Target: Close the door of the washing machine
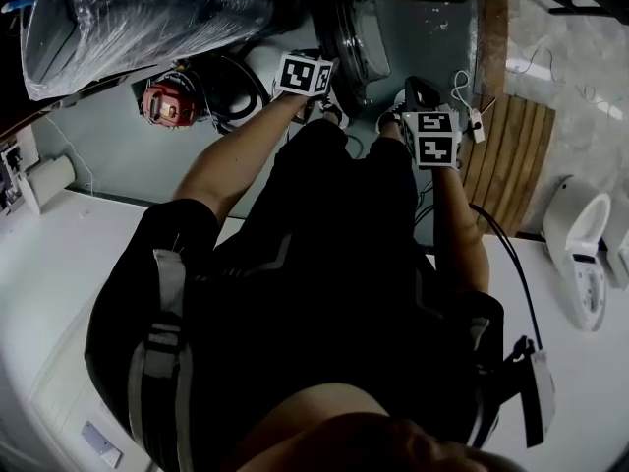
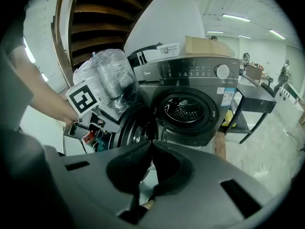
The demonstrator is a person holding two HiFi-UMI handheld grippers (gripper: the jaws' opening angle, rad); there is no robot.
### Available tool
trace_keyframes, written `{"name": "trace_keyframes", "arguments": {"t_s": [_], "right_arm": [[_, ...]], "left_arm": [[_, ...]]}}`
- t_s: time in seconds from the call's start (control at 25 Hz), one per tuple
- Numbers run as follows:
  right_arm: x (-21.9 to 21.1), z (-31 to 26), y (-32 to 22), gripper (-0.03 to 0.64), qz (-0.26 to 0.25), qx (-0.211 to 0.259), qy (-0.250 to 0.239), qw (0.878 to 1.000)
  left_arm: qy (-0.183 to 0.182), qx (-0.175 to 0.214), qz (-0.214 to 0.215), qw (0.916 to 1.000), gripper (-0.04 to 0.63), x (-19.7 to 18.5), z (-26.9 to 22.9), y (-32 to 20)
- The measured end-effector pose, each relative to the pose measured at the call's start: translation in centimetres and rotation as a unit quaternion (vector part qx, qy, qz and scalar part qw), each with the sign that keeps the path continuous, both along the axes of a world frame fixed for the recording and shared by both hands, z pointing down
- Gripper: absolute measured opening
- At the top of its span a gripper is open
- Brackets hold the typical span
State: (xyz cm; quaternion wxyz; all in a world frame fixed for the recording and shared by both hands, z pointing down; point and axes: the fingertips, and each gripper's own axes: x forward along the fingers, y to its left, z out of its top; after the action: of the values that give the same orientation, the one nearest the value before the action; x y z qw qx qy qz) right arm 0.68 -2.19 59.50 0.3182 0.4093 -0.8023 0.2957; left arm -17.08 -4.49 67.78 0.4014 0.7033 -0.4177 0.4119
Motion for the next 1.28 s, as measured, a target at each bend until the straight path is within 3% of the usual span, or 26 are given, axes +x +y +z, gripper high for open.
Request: {"name": "trace_keyframes", "arguments": {"t_s": [0.28, 0.36, 0.64, 0.92, 1.08, 1.28], "right_arm": [[-0.5, 2.4, 1.5, 0.010, -0.034, -0.029, -0.007, 0.999], [-0.5, 3.2, 1.8, 0.052, -0.041, -0.035, -0.003, 0.999], [-0.3, 6.6, 3.1, 0.083, -0.055, -0.058, 0.010, 0.997], [0.1, 9.8, 3.8, 0.121, -0.080, -0.080, 0.021, 0.993], [1.1, 11.5, 3.2, 0.121, -0.090, -0.086, 0.048, 0.991], [2.0, 12.8, 2.3, 0.121, -0.103, -0.091, 0.066, 0.988]], "left_arm": [[0.010, -0.004, -0.032, 0.9994, 0.170, 3.1, -0.1, -1.0], [0.013, -0.006, -0.035, 0.9993, 0.173, 4.0, -0.1, -1.3], [0.019, -0.010, -0.052, 0.9984, 0.181, 6.6, -0.3, -2.7], [0.018, -0.019, -0.037, 0.9990, 0.184, 9.1, -0.5, -3.7], [-0.001, -0.024, -0.018, 0.9995, 0.183, 10.2, -0.6, -4.2], [0.001, -0.037, -0.025, 0.9990, 0.183, 11.1, -0.6, -5.1]]}}
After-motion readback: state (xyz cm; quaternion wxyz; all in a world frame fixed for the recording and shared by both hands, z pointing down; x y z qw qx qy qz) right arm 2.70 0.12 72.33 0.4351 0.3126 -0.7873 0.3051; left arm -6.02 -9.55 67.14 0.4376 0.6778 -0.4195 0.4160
